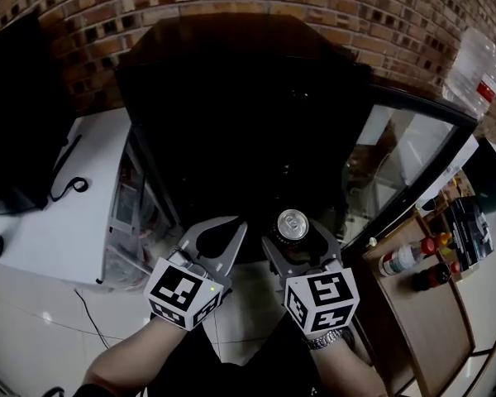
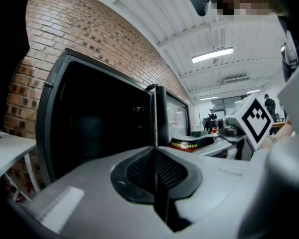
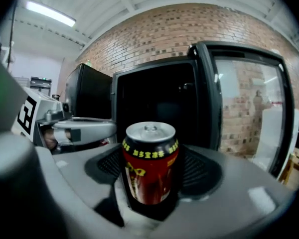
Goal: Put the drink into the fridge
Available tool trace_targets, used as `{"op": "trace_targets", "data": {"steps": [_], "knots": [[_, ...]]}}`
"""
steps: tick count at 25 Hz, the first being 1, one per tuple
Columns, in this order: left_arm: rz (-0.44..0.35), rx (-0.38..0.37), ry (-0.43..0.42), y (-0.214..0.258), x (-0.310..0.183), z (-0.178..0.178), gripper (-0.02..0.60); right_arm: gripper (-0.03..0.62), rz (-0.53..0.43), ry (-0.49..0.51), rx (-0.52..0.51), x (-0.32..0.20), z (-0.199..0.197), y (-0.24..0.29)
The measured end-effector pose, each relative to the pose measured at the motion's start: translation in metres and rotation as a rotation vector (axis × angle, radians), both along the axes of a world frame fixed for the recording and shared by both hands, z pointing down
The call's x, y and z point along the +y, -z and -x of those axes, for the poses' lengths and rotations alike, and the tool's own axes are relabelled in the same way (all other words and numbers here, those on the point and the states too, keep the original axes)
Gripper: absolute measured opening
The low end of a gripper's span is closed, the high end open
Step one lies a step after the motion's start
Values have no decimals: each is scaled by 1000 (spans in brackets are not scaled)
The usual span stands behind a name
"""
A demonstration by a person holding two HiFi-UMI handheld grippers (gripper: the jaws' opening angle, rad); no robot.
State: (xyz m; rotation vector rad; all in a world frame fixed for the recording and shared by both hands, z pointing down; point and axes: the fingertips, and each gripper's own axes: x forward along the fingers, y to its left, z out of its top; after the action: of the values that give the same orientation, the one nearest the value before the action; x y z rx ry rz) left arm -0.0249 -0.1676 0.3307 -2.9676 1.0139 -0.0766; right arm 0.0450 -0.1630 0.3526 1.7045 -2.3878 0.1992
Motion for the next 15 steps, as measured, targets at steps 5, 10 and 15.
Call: {"op": "trace_targets", "data": {"steps": [5,10,15], "knots": [[-4,-6,79,-1,-26,34,5,325,0,68,-3,-38,36,0],[-24,-21,148,-1,-48,59,5,325,-2,128,0,-72,65,1],[-21,-24,191,-1,-67,81,5,324,5,173,3,-109,87,-2]]}}
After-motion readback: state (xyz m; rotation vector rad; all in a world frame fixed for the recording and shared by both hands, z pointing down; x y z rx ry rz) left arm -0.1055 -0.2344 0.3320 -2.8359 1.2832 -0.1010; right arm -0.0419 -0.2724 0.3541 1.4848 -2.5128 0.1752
